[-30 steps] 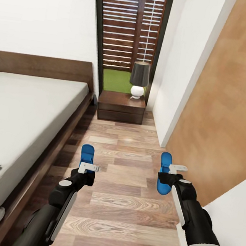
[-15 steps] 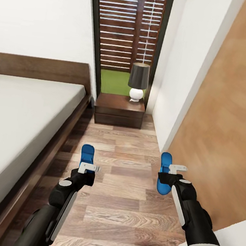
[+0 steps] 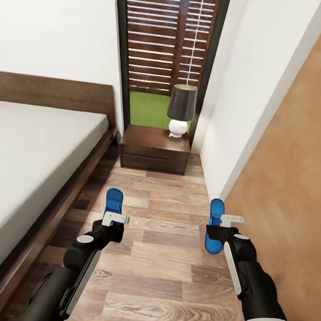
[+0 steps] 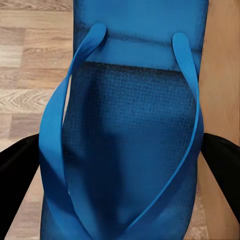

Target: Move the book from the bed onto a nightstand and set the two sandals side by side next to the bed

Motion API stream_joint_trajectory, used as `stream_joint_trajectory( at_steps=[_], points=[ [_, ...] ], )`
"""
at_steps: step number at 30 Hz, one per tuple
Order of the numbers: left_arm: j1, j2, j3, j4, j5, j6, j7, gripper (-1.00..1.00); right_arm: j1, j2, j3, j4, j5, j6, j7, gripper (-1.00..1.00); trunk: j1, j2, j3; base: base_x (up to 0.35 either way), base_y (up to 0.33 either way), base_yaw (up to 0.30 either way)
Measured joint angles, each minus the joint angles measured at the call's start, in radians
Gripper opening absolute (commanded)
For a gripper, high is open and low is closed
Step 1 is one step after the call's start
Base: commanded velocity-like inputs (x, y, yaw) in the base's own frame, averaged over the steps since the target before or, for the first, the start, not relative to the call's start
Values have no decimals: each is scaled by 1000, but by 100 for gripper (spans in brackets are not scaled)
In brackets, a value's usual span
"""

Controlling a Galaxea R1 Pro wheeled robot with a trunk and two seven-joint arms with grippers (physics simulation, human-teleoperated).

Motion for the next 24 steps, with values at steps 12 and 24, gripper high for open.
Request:
stream_joint_trajectory(
  at_steps=[12, 24],
  points=[
    [0, 0, 0, 9, 1, 0, 0, -100, 0, 1, 0, 4, 2, -3, 1, -100, 0, 0, 0, 331, -71, 240],
    [-38, 2, 7, 541, 1, -306, -1, -100, -4, 1, -2, 566, -6, -291, 11, -100, 0, 0, 0, 315, -181, 276]
  ],
)
